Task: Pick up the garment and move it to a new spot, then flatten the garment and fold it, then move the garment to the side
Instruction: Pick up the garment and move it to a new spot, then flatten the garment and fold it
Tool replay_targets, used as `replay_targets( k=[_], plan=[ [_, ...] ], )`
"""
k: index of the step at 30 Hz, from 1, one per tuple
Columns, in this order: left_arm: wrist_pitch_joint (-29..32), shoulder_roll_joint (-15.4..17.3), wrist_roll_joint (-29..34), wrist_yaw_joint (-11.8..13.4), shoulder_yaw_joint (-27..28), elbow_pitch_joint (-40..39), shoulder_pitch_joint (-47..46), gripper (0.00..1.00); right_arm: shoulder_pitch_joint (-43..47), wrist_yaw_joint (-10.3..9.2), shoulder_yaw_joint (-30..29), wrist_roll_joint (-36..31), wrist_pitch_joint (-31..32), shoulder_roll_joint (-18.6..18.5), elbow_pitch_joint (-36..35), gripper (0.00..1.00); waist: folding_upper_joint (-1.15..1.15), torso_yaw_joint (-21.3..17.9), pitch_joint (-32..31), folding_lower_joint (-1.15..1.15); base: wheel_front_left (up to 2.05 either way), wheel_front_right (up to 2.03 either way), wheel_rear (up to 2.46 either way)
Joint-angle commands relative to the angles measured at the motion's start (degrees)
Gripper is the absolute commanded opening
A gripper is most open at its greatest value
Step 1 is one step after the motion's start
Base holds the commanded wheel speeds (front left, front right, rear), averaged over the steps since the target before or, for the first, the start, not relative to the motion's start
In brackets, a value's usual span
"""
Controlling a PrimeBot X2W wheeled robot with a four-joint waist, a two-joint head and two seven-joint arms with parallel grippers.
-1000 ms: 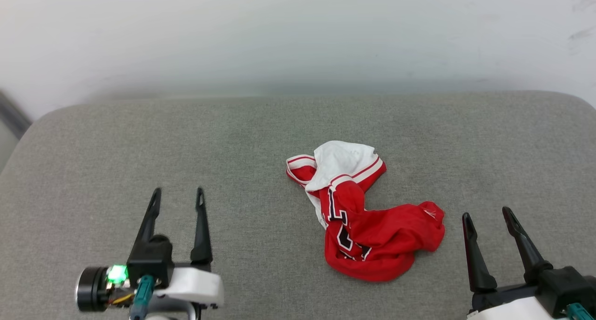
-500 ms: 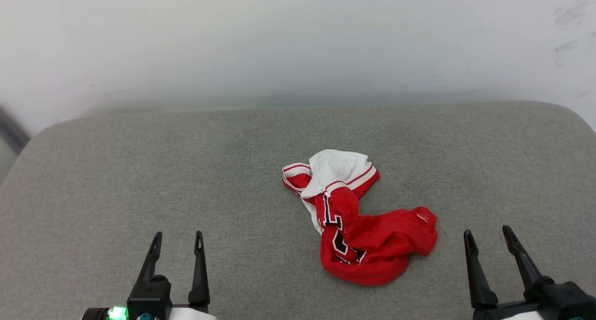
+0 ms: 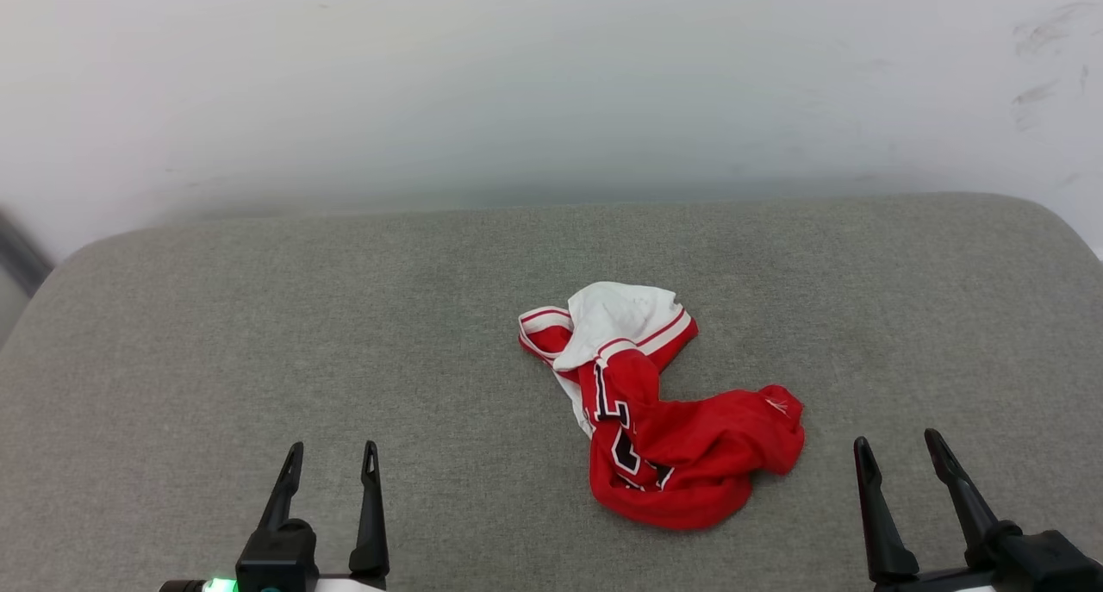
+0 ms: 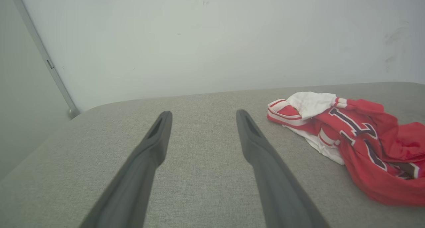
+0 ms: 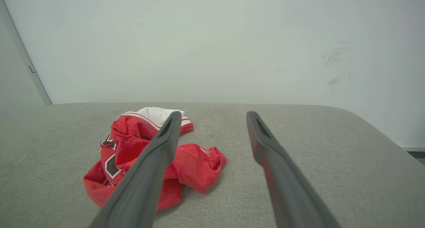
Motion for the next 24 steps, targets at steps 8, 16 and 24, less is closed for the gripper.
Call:
replay_targets(
  k=[8,16,24],
  plan=[
    [-0.15,-1.66,1.98,-2.41,2.37,0.39,0.81,1.00,0.63,-0.04,-0.02,-0.16,-0.12,0.11,-0.39,1.00,0.00,0.17,0.18,0.00,0.00,0.00,0.00],
    [-0.15,-2.91,3.03,-3.61,3.84,0.56,1.02,1.00,0.42,-0.04,-0.09,-0.24,-0.12,0.11,-0.39,1.00,0.00,0.27,0.33,0.00,0.00,0.00,0.00],
    [-0.15,-3.75,3.66,-4.41,4.75,0.67,0.88,1.00,-1.17,-0.04,-1.27,0.38,-0.12,0.12,-0.52,1.00,0.00,0.41,0.53,0.00,0.00,0.00,0.00]
  ],
)
